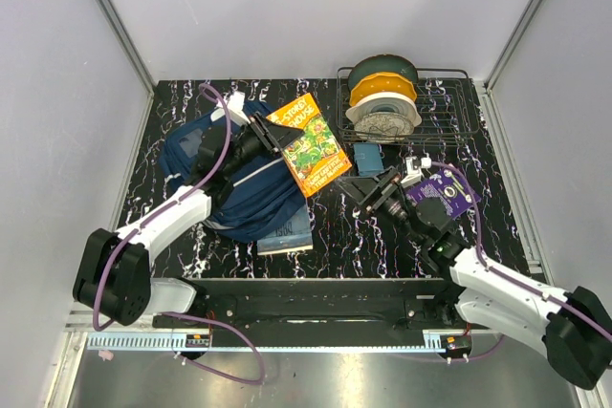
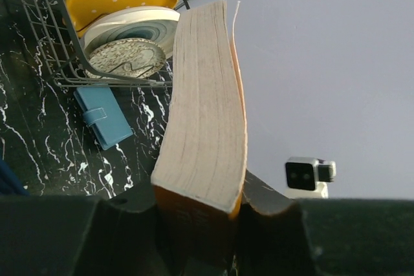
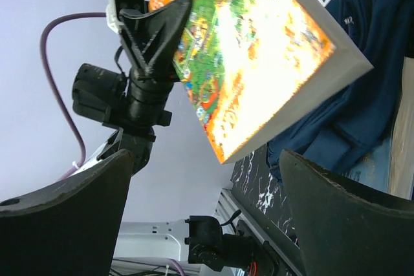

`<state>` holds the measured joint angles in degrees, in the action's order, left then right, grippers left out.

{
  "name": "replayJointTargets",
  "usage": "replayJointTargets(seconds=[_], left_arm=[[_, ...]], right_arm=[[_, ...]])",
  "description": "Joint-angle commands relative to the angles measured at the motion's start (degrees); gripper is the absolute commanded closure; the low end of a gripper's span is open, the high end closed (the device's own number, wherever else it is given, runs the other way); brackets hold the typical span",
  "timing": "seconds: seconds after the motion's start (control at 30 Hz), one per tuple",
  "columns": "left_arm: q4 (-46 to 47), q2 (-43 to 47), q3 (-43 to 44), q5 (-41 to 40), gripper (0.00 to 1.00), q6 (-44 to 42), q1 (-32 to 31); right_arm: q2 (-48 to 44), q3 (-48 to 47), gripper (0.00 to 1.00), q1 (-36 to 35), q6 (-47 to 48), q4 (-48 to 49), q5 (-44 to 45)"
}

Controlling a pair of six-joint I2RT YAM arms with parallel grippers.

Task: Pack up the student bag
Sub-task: Pick up the book from the center of the board.

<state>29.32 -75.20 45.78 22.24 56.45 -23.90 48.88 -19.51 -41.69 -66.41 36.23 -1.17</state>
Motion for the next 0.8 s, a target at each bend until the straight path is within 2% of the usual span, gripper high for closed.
replayJointTargets(seconds=[0.0,0.2,0.47,0.6,0.63,0.7,0.73,0.77], left_arm=[[11.5,1.3,1.2,-1.1,1.00,5.0,0.3],[12.9,1.5,1.1,-0.5,1.00,5.6,0.3],[15.3,2.0,-1.1,0.6,1.00,7.2,0.3],[16.7,1.6,-1.7,1.9,1.00,8.4,0.3],[19.3,1.5,-2.9,2.1,1.00,9.5,0.4],[22.1,1.0,-3.8,2.6,1.00,11.9,0.5],[22.1,0.8,-3.5,3.1,1.00,11.9,0.4],[21.7,0.5,-3.5,3.2,1.00,11.5,0.4]], right_arm=[[4.4,0.6,0.00,-0.1,-5.0,7.0,1.4],[10.7,-0.1,0.00,-0.1,-7.3,13.7,1.3],[18.9,-5.2,0.00,0.8,-4.6,18.3,-0.9],[25.1,-4.8,0.01,2.4,-7.6,30.5,-4.1],[26.4,-4.8,0.08,3.1,-8.4,32.7,-5.4],[30.0,-5.1,0.12,3.3,-10.0,38.4,-6.7],[31.1,-5.4,0.20,3.3,-10.3,39.8,-8.3],[32.8,-5.6,0.22,3.3,-10.8,42.3,-9.0]])
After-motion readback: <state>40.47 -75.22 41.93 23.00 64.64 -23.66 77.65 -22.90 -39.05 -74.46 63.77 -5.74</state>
